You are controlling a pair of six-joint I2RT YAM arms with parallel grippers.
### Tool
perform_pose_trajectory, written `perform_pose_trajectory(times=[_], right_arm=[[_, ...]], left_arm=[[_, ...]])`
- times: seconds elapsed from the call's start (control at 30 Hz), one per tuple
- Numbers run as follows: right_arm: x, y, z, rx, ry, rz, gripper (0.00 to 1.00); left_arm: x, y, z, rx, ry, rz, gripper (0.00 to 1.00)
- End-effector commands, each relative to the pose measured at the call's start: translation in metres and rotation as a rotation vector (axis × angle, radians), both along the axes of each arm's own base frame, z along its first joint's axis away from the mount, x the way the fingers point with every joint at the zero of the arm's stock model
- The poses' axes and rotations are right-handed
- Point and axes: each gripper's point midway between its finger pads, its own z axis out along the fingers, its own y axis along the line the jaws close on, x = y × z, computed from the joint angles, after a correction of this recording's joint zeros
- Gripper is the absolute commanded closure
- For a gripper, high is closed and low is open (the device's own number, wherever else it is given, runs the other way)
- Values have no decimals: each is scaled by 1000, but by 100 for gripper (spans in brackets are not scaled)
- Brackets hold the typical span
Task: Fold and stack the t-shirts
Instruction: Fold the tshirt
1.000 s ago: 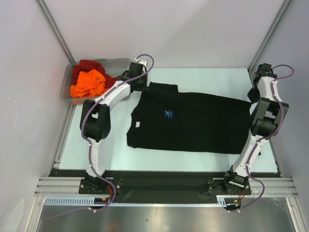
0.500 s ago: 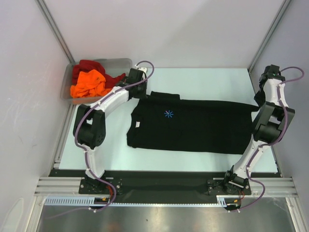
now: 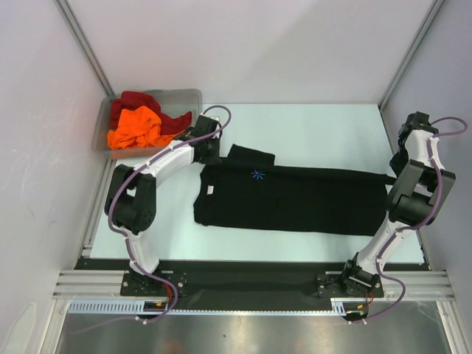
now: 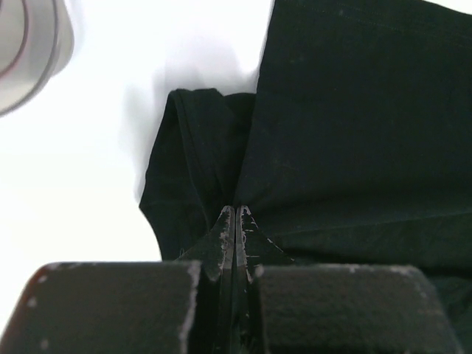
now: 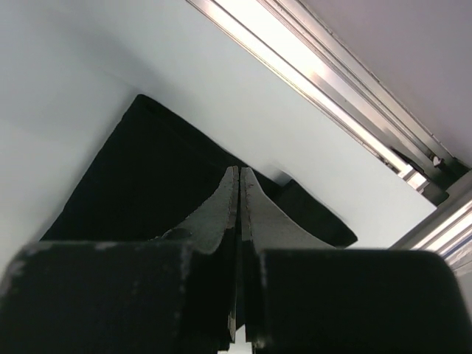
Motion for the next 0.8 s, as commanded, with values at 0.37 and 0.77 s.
perform_pose_trajectory(times=[0.37, 0.77], right_arm=[[-30, -7, -2, -47, 18, -31, 100], [-28, -9, -15, -42, 30, -30, 100]], left_arm=[[-28, 18, -3, 17, 27, 34, 100], [-31, 7, -26, -5, 86, -7, 100]])
